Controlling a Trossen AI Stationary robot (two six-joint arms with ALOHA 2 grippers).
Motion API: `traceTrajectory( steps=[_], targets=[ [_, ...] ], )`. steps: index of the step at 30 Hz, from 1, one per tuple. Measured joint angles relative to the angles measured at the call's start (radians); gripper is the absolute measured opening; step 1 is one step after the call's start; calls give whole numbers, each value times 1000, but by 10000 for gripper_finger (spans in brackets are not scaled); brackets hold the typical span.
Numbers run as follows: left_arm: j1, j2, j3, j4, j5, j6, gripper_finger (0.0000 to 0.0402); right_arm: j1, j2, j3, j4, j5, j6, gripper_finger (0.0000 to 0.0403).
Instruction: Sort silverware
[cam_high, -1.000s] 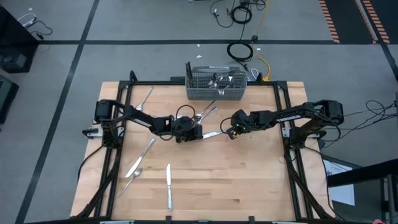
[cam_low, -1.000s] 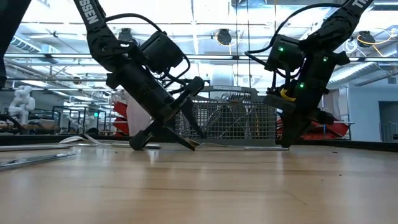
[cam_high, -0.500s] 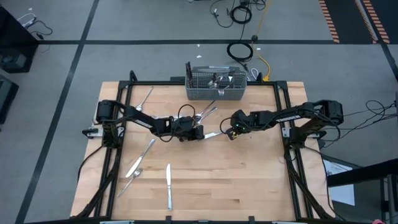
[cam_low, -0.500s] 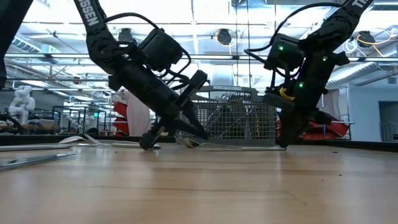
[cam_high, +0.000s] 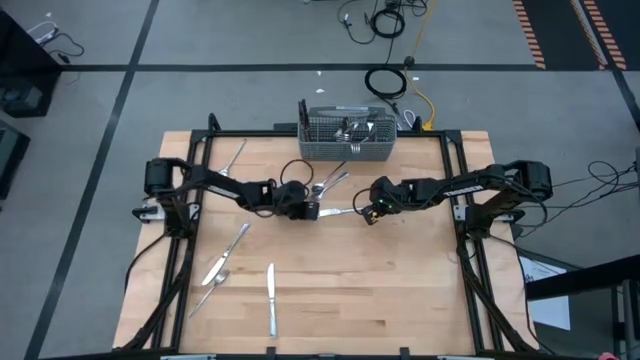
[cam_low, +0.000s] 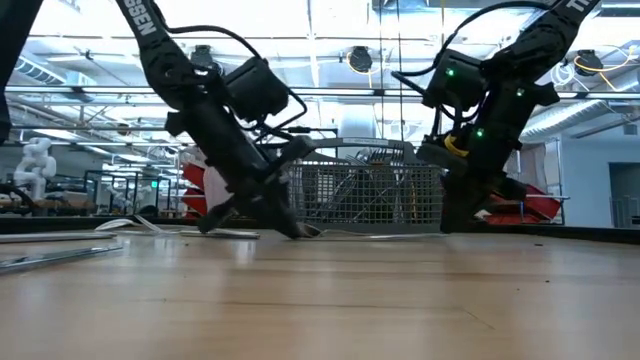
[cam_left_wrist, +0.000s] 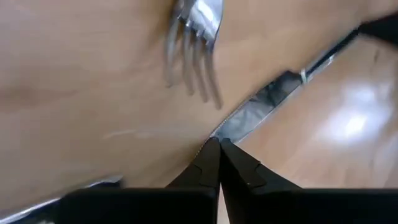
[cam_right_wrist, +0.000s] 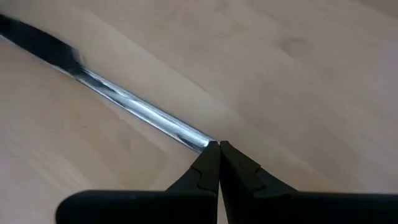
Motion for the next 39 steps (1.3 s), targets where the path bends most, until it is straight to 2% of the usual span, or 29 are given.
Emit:
traceTrajectory(
  steps=[3,5,8,15,20,24,27,31,39],
  targets=[
    [16,-29,-2,5,43,8,27,-1,2,-5,-8,4,-4,0],
    [24,-37,1,51,49,7,47,-1,2,-2,10,5,-5,0],
    [35,-49,1,38,71,10,80,-1,2,-3,3,4,-5,0],
    [51,-78,3,-42,234,8,134,0,2,-3,16,8,-6,0],
    [63,-158,2,-172,251,38,139,10,1,16,27,7,-30,0],
    [68,-245,-6,-249,223,31,139,12,1,34,38,5,-58,0],
    [63,-273,-32,-232,186,-36,139,0,0,38,50,4,-72,0],
    [48,-274,-85,-143,191,-121,139,-10,17,38,47,4,-83,0],
    [17,-274,-137,-47,173,-204,139,-8,64,38,60,-20,-87,0]
  ],
)
